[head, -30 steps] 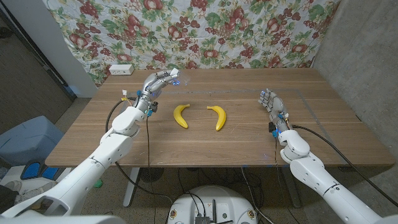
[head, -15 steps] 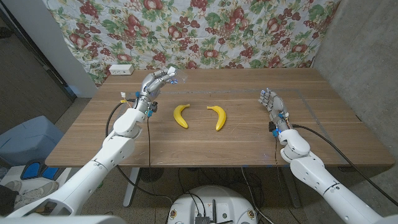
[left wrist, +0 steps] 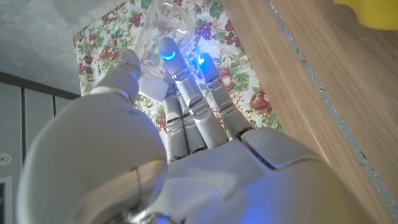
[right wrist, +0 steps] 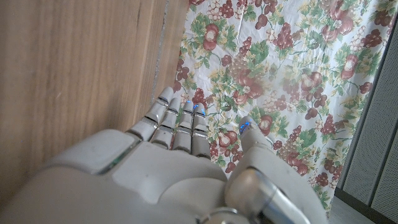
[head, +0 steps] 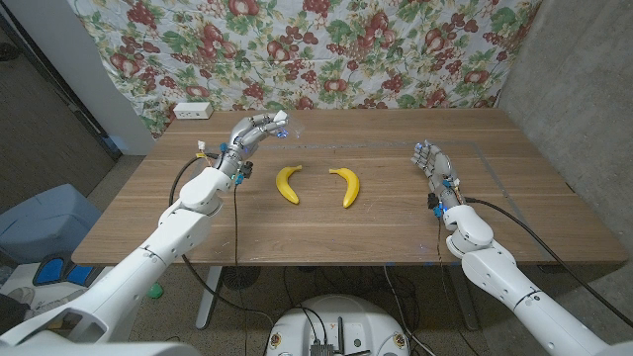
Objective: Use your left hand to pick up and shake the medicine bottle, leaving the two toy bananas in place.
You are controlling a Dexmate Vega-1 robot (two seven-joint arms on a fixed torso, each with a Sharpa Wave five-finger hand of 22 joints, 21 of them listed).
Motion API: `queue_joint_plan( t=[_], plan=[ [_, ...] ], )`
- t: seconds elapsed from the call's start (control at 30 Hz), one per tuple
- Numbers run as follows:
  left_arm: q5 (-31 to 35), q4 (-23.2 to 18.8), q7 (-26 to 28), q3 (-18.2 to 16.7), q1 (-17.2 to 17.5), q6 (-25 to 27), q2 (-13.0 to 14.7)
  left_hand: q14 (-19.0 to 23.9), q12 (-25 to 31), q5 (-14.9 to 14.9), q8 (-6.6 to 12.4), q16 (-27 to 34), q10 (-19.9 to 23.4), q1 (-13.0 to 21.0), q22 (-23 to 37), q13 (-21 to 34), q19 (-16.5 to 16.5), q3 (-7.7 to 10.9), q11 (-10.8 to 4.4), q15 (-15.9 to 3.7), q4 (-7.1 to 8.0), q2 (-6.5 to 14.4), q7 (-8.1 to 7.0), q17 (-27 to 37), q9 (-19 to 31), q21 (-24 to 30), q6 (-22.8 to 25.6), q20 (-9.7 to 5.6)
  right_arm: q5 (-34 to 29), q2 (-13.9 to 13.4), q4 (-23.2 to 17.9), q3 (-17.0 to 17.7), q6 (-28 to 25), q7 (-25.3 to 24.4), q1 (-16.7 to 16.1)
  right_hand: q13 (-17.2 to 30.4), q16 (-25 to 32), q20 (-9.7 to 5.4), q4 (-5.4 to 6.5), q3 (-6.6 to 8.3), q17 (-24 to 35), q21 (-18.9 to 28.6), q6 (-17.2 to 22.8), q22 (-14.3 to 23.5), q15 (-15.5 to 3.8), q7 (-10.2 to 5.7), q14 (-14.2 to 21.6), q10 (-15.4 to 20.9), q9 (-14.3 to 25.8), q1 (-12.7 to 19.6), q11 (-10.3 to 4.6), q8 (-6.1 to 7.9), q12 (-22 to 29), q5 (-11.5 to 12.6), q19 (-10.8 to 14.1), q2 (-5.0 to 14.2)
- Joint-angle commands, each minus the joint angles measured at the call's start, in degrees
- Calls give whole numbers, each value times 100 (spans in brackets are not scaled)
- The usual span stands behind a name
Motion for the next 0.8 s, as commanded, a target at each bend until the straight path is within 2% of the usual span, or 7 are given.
queue_joint_plan(
  t=[0.03, 0.33, 0.8],
  plan=[
    [239, -250, -305, 291, -301, 883, 454, 2, 10, 60, 191, 8, 1587, 785, 6, 1906, -31, 68, -1027, -25, 13, 795, -326, 35, 546, 69, 810, -809, 23, 21, 24, 11, 21, 2, 0, 14, -19, -24, 11, -24, 2, -15, 26, 22, -25, -2, 44, 46, 11, 2, 4, 7, -2, 24, 41, -57],
    [217, -396, -573, 458, -504, 1478, 682, -2, -9, 57, 179, -3, 1590, 790, -8, 1907, -56, 77, -1018, -27, 9, 794, -325, 61, 544, 107, 808, -807, 14, 4, 12, 11, 22, 9, -16, 14, -23, -22, 11, -26, 0, -40, 23, 23, -11, -2, 46, 49, 11, 2, 1, 6, -2, 24, 47, -57],
    [213, -429, -592, 478, -509, 1508, 716, -6, -31, 55, 164, -20, 1582, 791, -29, 1927, -90, 88, -1017, -25, 10, 793, -313, 98, 544, 165, 813, -803, 27, 7, -39, 39, 62, -20, -96, 13, -32, -22, 14, -30, -4, -78, 28, 24, -12, -2, 44, 43, 11, -2, 9, 8, -6, 23, 64, -56]
  ],
)
